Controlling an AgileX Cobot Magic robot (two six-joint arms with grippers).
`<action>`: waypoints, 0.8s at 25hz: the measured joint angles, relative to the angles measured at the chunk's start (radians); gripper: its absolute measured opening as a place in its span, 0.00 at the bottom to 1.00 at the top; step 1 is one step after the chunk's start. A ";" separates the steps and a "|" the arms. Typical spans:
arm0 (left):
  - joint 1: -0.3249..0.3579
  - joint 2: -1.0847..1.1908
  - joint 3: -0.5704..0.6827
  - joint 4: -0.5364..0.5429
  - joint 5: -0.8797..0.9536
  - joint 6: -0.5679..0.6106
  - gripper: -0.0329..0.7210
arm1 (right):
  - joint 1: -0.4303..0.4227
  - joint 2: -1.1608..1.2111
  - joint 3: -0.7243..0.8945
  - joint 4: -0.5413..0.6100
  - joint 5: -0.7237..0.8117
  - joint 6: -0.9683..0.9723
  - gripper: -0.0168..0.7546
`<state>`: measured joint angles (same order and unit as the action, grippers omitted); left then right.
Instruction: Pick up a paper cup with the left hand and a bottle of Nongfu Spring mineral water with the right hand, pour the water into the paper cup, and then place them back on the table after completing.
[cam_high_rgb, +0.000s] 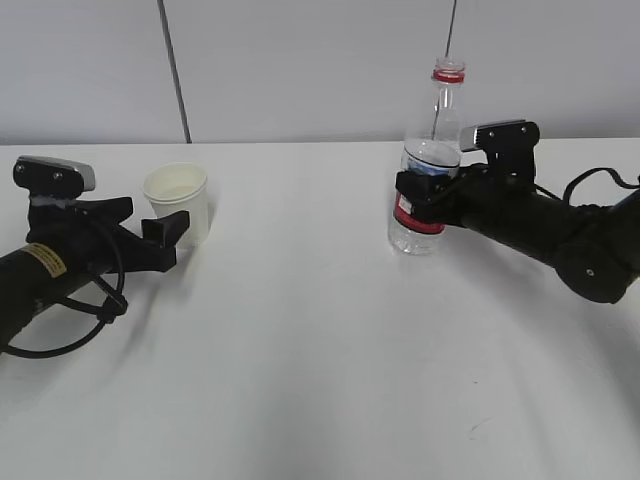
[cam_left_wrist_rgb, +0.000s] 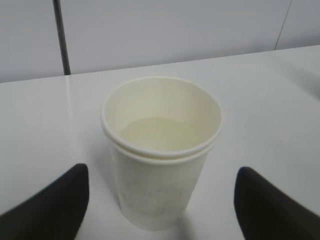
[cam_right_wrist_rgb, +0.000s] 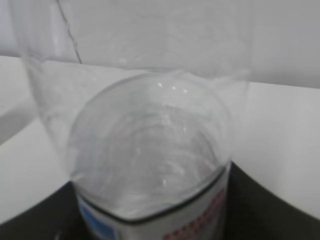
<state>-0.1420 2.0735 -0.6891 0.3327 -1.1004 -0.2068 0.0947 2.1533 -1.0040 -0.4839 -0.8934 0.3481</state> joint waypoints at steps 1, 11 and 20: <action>0.000 0.000 0.000 0.002 -0.001 0.000 0.77 | 0.000 0.005 0.000 0.002 -0.002 -0.001 0.55; 0.000 0.000 0.000 0.011 -0.004 0.000 0.77 | 0.000 0.025 -0.005 0.023 -0.025 -0.049 0.55; 0.000 0.000 0.000 0.014 -0.019 0.000 0.77 | 0.000 0.035 -0.007 0.025 -0.049 -0.062 0.55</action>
<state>-0.1420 2.0735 -0.6891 0.3469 -1.1190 -0.2068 0.0947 2.1884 -1.0110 -0.4591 -0.9429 0.2859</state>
